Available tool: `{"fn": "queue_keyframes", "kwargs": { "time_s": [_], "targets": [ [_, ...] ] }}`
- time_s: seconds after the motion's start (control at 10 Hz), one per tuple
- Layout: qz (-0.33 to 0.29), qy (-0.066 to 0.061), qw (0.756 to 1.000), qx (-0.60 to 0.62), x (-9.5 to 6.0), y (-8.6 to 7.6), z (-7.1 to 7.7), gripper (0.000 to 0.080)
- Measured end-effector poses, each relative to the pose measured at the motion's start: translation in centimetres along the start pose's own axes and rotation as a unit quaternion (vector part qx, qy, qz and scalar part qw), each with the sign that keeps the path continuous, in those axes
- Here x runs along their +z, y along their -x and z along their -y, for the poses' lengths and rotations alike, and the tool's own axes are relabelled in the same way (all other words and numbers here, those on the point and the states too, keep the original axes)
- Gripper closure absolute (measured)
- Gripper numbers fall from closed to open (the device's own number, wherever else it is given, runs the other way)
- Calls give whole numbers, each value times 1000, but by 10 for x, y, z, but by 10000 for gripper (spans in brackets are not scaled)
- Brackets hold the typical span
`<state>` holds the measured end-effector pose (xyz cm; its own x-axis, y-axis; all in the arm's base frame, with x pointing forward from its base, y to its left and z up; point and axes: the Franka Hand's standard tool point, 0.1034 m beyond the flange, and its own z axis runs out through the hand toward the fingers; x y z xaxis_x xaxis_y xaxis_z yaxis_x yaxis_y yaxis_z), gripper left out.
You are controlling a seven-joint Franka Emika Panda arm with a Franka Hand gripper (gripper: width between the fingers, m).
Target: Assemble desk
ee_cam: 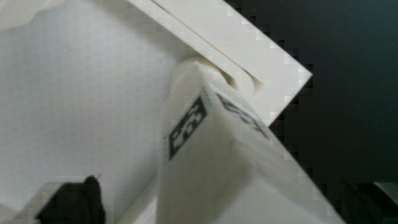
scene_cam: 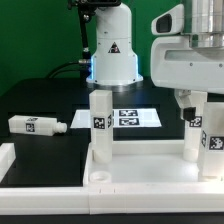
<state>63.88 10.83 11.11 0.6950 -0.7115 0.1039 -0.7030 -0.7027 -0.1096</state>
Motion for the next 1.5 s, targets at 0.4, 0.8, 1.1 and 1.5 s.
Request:
{"fn": "queue_keyframes", "kwargs": {
  "time_s": [0.4,0.8,1.1,1.5],
  "targets": [
    [4,3,977,-214,-1,4,12,178],
    [4,10,997,-72,1,-6,6,513],
    [6,15,995,95,2,-8,1,512],
    [32,1,930,366,2,-8,-10,512]
  ]
}}
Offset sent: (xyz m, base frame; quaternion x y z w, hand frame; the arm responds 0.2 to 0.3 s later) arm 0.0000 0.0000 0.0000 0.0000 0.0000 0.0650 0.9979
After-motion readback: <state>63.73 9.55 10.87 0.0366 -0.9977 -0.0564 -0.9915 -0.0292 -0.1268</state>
